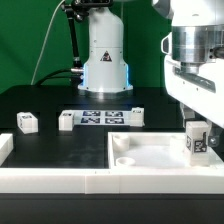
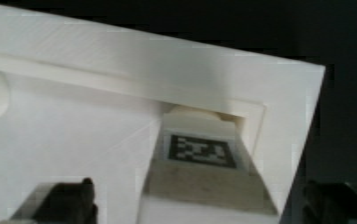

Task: Assemble one leg

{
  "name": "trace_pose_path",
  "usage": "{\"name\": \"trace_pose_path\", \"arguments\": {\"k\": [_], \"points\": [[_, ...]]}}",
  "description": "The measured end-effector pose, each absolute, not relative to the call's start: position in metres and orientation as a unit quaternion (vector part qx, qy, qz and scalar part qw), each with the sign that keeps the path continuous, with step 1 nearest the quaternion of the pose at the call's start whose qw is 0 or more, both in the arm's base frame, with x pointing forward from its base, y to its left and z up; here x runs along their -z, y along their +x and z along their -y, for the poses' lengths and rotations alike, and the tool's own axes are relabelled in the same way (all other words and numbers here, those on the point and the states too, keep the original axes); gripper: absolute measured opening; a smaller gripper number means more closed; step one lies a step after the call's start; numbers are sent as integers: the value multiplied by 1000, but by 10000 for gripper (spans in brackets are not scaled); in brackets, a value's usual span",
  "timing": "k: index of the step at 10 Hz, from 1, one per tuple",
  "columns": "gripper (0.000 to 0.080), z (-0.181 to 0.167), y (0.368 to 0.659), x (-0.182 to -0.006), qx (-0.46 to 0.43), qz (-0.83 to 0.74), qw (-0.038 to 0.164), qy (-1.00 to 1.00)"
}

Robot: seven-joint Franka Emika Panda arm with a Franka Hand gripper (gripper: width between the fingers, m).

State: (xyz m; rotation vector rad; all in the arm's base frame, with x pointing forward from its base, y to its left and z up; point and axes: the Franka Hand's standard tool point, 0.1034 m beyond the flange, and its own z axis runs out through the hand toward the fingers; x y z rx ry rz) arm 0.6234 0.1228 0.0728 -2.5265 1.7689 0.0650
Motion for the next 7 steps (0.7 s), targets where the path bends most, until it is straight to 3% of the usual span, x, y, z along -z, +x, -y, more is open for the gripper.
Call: {"name": "trace_pose_path", "arguments": {"k": [1, 7], "points": [[635, -123, 623, -73, -20, -535, 29, -844], [649, -128, 623, -74, -9, -224, 23, -974]]}}
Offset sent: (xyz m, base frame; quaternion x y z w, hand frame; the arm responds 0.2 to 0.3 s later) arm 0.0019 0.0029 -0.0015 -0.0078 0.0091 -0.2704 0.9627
